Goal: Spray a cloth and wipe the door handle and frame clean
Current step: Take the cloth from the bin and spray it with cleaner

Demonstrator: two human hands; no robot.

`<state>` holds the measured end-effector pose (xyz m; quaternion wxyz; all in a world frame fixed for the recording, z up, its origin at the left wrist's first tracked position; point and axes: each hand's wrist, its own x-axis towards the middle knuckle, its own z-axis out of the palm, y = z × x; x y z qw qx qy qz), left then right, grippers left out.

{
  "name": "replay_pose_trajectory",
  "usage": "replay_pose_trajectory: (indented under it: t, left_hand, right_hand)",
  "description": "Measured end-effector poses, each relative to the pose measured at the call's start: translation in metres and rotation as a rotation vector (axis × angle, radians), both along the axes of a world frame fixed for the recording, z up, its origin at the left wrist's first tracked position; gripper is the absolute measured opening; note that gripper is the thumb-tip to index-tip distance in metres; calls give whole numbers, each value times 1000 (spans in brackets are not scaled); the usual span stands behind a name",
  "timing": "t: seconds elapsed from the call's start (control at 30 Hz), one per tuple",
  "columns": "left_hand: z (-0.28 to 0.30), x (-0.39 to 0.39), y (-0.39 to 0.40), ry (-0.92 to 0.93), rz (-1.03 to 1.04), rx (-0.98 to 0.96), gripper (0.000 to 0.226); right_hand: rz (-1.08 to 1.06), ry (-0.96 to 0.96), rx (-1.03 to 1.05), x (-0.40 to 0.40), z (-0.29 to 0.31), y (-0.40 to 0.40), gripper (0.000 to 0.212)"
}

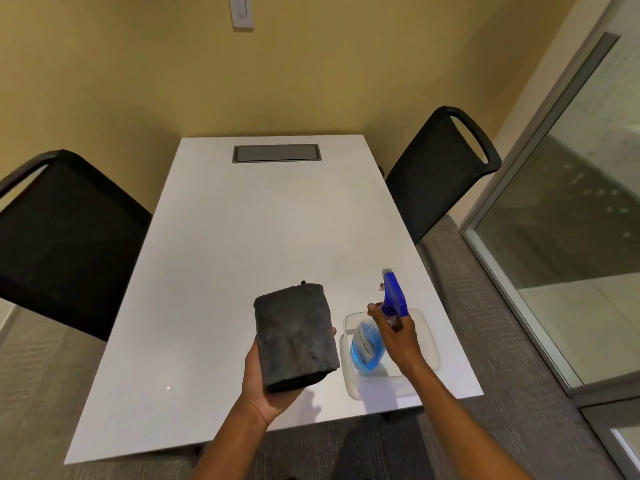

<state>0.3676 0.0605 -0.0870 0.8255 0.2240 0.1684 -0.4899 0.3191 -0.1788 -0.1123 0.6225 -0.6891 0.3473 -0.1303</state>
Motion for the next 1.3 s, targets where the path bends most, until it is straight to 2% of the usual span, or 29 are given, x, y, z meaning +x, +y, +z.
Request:
replay_pose_trajectory:
  t: [0.23,0.33,0.47,0.63,0.8,0.93,1.1,1.3]
  left_hand:
    - [1,13,-25,-69,-13,-49,80]
    - [-2,17,-38,-59,-56,-112,80]
    - [4,17,-56,-117,-137,-158,78]
    - [6,16,-75,-148,-175,-187,81]
    - [14,7,-91,-164,-138,-100,77]
    - [14,2,-103,-141,-145,-65,87]
    - [8,-3,-113,-101,-191,-57,94]
    - [6,-9,-118,-142,-212,-79,99]
  right_hand:
    - [110,-180,-127,-17,84,-9,25]
    - [166,-203,-189,-32,123,-5,29]
    - [287,-130,-211,-62,151,4,42]
    - [323,50,-236,-103,160,16,48]
    - [268,0,-280,-129,159,33,29]
    - [229,3,-278,-140,160,41,49]
    - [217,28,-255,-146,161,45,49]
    - [213,60,-252,-151,163,43,53]
